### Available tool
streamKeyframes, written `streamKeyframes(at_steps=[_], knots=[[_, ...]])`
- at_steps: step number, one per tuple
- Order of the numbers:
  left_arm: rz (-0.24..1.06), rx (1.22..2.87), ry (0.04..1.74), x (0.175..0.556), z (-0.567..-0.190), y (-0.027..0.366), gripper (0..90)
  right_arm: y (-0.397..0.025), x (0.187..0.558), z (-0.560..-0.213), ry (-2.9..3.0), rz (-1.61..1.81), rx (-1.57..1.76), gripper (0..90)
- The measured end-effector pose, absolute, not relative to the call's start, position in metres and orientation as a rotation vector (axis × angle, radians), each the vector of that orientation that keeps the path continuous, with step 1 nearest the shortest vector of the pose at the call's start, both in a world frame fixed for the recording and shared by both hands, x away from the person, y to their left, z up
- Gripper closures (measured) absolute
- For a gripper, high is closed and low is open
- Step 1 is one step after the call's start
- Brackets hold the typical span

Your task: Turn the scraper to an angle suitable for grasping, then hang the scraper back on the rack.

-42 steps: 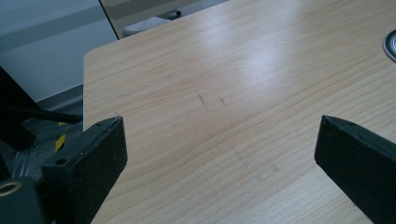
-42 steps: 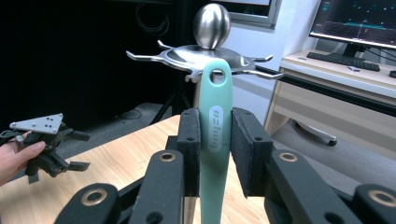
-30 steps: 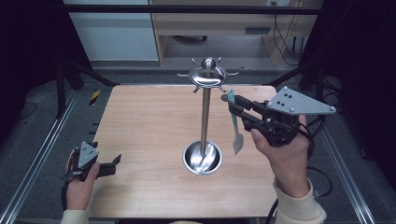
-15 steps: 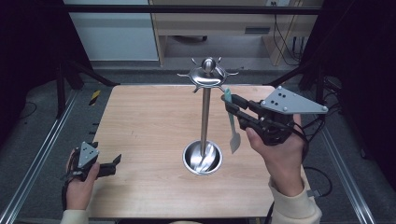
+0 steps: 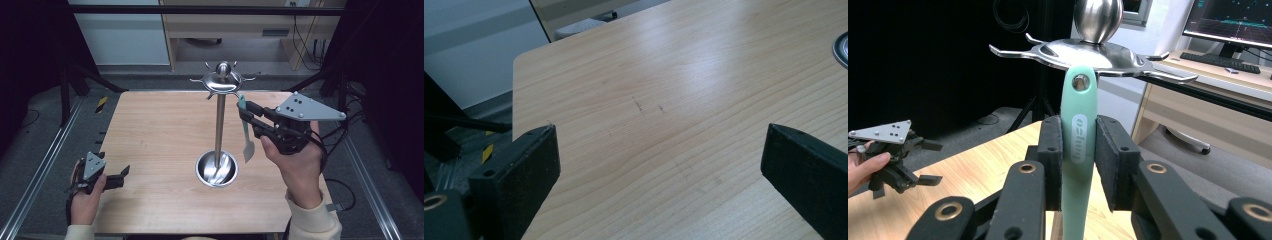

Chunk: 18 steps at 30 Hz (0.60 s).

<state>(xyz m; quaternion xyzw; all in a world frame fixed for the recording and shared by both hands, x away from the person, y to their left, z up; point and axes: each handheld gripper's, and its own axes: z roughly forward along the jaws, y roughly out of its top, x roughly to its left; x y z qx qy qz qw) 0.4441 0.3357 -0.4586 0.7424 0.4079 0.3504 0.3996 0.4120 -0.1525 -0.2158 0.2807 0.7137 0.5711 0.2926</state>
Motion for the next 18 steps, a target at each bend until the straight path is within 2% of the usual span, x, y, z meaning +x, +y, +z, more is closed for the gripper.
streamKeyframes(at_steps=[18], knots=[[0.885,1.878,1.032,0.4435,-0.4583,0.3360,2.2,-0.1498,0.4157,-0.2184,1.907,1.524,0.757,73.9]])
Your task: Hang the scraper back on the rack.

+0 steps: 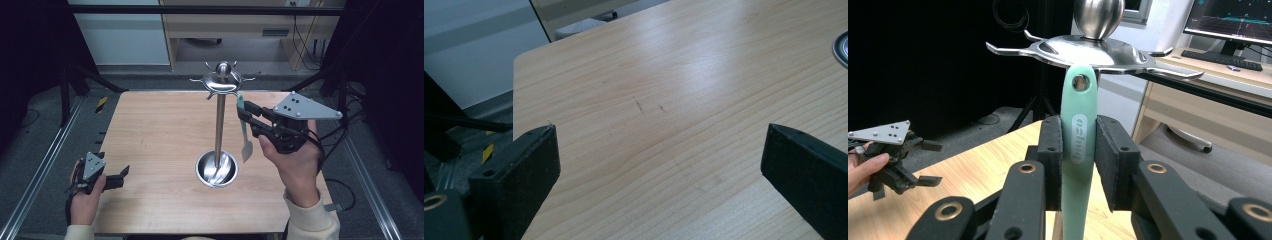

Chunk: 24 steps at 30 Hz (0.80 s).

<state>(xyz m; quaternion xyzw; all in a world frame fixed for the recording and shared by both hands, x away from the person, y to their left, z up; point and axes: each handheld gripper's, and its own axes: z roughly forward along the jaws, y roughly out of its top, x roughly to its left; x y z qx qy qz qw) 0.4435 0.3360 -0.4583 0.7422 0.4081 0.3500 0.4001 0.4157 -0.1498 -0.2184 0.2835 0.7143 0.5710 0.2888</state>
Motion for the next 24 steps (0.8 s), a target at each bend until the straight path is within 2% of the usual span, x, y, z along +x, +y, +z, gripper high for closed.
streamKeyframes(at_steps=[24], knots=[[0.887,1.880,1.031,0.4442,-0.4585,0.3362,2.2,-0.1452,0.4214,-0.2245,1.876,1.569,0.780,74.0]])
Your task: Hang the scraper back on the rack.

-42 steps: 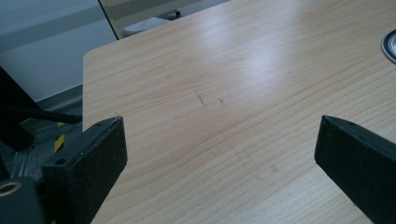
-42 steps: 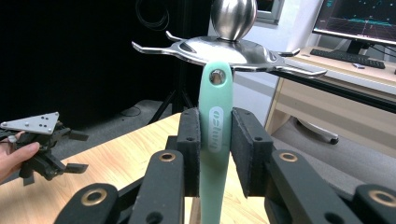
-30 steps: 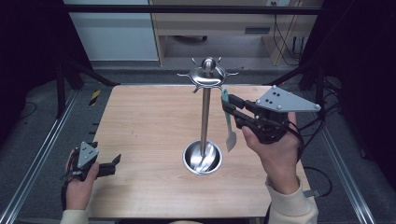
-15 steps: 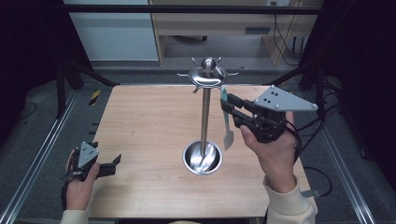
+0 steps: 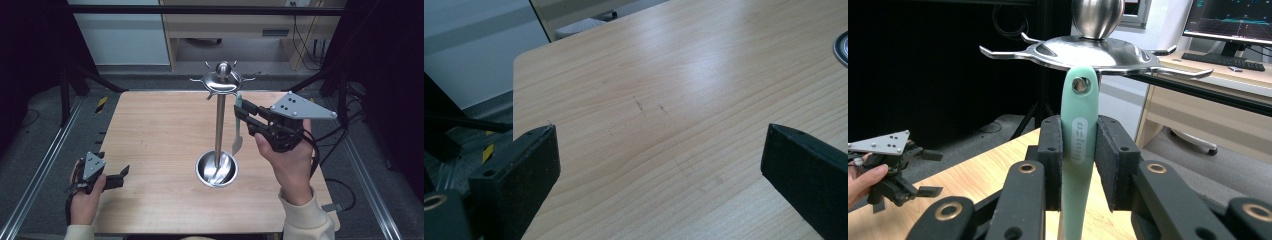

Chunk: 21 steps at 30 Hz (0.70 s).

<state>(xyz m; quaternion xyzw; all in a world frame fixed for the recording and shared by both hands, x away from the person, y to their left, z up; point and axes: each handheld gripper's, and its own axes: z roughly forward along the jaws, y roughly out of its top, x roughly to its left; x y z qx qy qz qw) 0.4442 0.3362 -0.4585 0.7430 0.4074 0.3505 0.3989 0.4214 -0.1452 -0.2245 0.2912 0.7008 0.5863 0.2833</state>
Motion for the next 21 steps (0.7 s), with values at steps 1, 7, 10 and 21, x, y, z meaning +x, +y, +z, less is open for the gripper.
streamKeyframes(at_steps=[1,7,10,21], knots=[[0.887,1.880,1.030,0.4441,-0.4584,0.3360,2.2,-0.1452,0.4211,-0.2244,1.876,1.569,0.781,73.9],[0.883,1.883,1.026,0.4451,-0.4589,0.3348,2.2,-0.1453,0.4205,-0.2247,1.873,1.570,0.780,73.8],[0.880,1.888,1.023,0.4452,-0.4591,0.3347,2.2,-0.1456,0.4200,-0.2245,1.873,1.566,0.779,73.7],[0.884,1.884,1.025,0.4453,-0.4586,0.3355,2.2,-0.1449,0.4157,-0.2227,1.873,1.551,0.778,62.3]])
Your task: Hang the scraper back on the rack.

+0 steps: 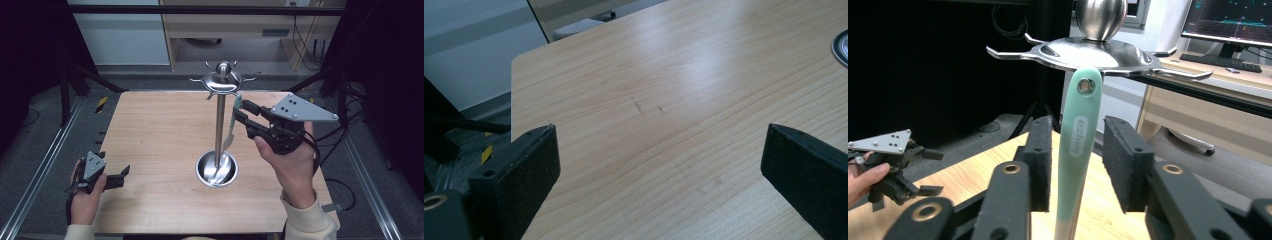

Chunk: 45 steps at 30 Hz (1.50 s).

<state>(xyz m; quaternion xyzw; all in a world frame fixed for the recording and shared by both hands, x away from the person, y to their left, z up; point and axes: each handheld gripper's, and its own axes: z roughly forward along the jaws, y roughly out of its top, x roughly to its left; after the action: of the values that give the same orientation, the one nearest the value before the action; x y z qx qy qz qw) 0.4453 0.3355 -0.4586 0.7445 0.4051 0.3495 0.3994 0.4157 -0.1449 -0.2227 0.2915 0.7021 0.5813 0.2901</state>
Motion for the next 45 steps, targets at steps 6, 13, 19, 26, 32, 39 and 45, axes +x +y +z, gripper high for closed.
streamKeyframes(at_steps=[6,13,19,26,32,39,45], knots=[[0.886,1.887,1.026,0.445,-0.459,0.335,2.2,-0.152,0.414,-0.220,1.863,1.505,0.808,48.8],[0.884,1.888,1.027,0.445,-0.459,0.336,2.1,-0.167,0.421,-0.222,1.805,1.405,0.923,34.5],[0.886,1.885,1.028,0.445,-0.458,0.336,2.1,-0.176,0.430,-0.230,1.792,1.333,0.996,25.1],[0.886,1.887,1.027,0.445,-0.458,0.335,2.1,-0.182,0.440,-0.242,1.756,1.279,1.023,14.8],[0.883,1.888,1.031,0.445,-0.459,0.336,2.1,-0.191,0.452,-0.260,1.776,1.234,1.044,8.8],[0.884,1.894,1.027,0.445,-0.459,0.335,2.1,-0.196,0.463,-0.281,1.796,1.219,1.077,7.4],[0.885,1.899,1.024,0.446,-0.460,0.334,2.1,-0.200,0.472,-0.298,1.787,1.205,1.132,8.8]])
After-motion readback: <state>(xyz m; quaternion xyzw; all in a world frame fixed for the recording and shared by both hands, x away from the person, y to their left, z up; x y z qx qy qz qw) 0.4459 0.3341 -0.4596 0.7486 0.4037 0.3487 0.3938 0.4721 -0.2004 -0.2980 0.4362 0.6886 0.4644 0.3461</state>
